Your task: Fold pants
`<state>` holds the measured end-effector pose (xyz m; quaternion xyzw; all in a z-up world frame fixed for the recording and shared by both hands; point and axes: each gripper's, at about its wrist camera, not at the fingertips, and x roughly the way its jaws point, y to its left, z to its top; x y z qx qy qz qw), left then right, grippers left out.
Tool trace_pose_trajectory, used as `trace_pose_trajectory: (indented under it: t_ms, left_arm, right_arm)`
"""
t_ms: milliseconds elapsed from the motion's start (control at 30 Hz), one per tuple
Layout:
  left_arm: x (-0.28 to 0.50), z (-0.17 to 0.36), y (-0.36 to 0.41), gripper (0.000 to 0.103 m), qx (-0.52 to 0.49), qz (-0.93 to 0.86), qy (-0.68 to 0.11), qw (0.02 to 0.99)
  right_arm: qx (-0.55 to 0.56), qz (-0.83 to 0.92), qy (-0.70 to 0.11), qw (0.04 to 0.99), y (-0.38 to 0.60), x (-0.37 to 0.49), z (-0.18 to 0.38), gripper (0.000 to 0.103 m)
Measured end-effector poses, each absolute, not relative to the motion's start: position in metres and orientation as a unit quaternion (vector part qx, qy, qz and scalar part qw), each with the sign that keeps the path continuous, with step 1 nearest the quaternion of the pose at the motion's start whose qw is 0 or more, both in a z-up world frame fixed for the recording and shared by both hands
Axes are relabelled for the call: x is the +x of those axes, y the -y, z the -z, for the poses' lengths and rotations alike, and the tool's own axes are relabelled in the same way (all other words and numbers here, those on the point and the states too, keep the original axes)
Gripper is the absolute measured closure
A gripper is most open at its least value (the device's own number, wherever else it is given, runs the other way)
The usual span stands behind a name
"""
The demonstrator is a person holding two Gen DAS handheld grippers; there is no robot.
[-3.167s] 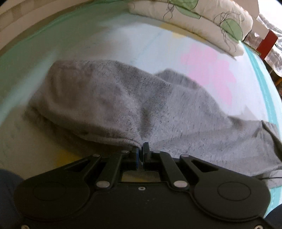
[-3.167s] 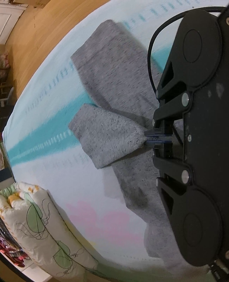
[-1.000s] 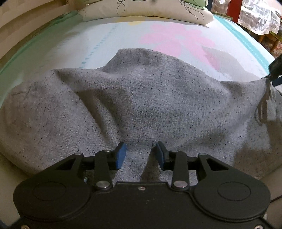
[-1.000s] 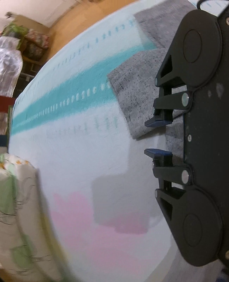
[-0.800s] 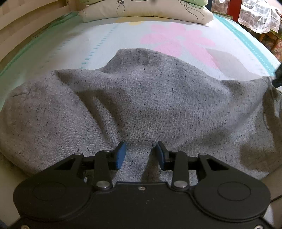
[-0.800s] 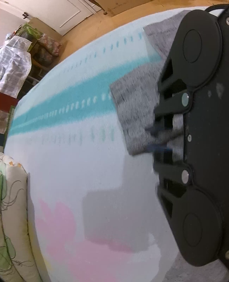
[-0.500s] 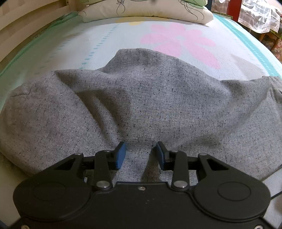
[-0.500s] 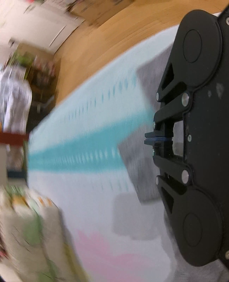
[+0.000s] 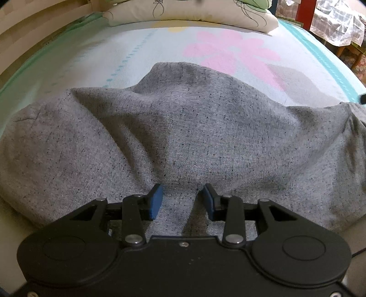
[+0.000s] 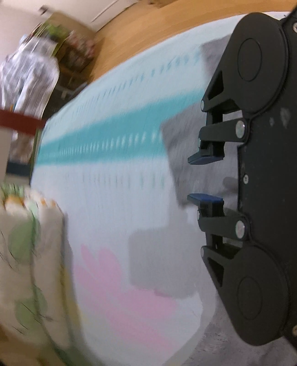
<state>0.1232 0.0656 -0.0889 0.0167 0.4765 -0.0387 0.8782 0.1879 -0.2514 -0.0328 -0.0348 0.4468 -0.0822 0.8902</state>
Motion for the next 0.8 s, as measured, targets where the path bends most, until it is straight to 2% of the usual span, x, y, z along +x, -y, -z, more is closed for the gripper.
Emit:
trace_pose_trajectory:
  t_ms: [133,333,400,467,500,533,800]
  left_arm:
    - [0.122,0.09,-0.066,0.056,0.02,0.041,-0.475,0.879]
    - [0.123,0.089,-0.068,0.054,0.016,0.043,-0.477,0.878]
    - [0.123,0.09,-0.067,0.054,0.02,0.042,-0.476,0.878]
    - [0.122,0.089,-0.065,0.054,0.023,0.04,-0.475,0.878]
    - [0.122,0.089,-0.064,0.054,0.023,0.04,-0.476,0.878]
    - [0.122,0.089,-0.064,0.054,0.021,0.04,-0.476,0.878]
    - [0.122,0.089,-0.062,0.054,0.023,0.038,-0.475,0.879]
  right_arm:
    - [-0.089,0.088,-0.466,0.876,0.216,0.213,0.056,0.073]
    - [-0.122,0.137,-0.494,0.85,0.217,0.227,0.083,0.073]
    - [-0.128,0.137,-0.482,0.856,0.219,0.222,0.084,0.077]
    - [-0.137,0.131,-0.481,0.856,0.224,0.22,0.08,0.086]
    - [-0.129,0.126,-0.48,0.859,0.23,0.219,0.077,0.095]
    - [-0.115,0.127,-0.476,0.863,0.237,0.216,0.072,0.098]
    - [0.038,0.161,-0.394,0.904,0.331,0.141,0.001,0.098]
